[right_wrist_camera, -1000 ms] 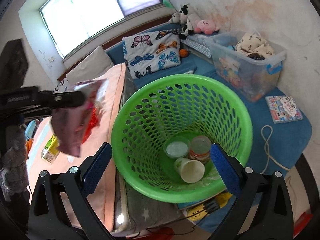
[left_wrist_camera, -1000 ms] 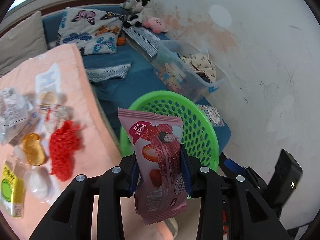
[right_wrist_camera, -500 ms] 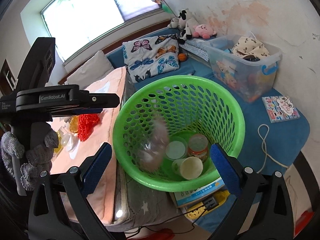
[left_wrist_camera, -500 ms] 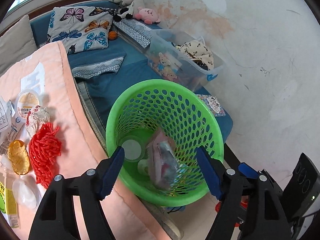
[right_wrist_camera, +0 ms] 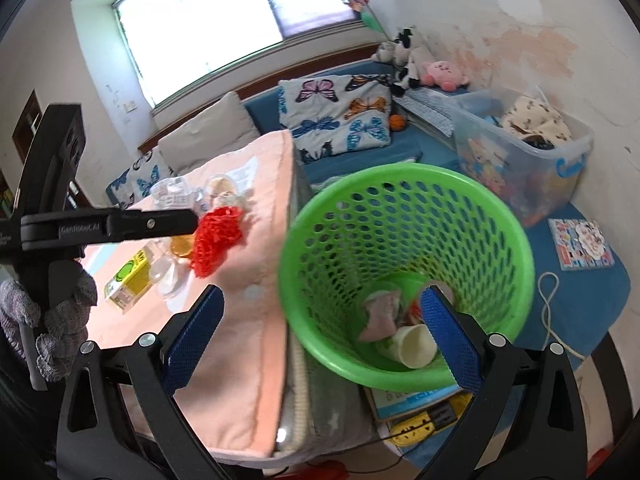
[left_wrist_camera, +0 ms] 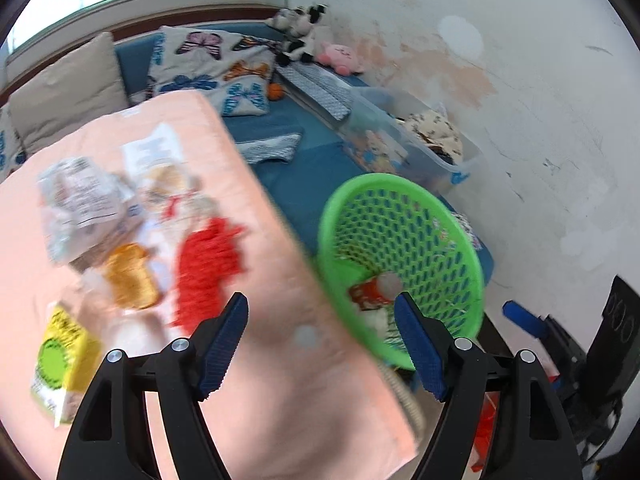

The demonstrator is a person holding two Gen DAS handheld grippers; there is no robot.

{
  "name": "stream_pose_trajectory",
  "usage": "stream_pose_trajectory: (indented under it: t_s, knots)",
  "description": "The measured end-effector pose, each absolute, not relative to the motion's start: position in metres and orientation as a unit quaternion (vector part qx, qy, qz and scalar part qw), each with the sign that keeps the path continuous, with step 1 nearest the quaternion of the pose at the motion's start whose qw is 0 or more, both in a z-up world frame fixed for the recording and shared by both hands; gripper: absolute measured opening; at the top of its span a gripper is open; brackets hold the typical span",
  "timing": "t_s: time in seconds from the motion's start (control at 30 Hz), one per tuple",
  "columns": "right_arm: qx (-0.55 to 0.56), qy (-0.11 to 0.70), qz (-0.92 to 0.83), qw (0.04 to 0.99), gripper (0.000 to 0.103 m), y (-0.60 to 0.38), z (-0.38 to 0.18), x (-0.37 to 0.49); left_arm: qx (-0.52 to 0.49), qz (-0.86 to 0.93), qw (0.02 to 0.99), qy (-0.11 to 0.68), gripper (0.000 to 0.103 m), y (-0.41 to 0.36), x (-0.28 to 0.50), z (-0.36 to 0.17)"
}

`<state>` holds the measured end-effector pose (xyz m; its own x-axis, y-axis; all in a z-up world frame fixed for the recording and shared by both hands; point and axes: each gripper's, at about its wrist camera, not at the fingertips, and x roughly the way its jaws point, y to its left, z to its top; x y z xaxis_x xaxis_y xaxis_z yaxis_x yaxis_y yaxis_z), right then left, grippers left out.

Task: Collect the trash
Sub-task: 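Grasp the green-labelled bottle with the left tool while the right tool grasps the red mesh net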

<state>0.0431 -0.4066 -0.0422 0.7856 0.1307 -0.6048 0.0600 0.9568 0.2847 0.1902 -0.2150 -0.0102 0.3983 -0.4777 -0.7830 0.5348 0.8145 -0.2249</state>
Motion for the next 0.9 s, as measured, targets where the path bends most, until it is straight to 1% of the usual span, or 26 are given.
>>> stream_pose_trajectory:
  t_s: [0.33,0.53,0.7,0.9]
  knots:
    - [0.122,0.336,0.056,0.932,0.098,-0.367,-0.034,0.069,0.046,-0.214,0.868,0.445,0.073,-0.117,0.205,-0.017]
    - [0.112,0.343,0.072,0.930,0.098,-0.347,-0.033,0.085,0.054,-0.185,0.868,0.458,0.073,-0.064,0.222,-0.036]
    - [0.108,0.354,0.085,0.925,0.098,-0.333,-0.035,0.102,0.066,-0.187,0.858,0.475,0.073,-0.049,0.238,-0.049]
    - [0.109,0.366,0.097,0.919,0.098,-0.321,-0.035,0.124,0.098,-0.205,0.846,0.482,0.073,-0.055,0.250,-0.060]
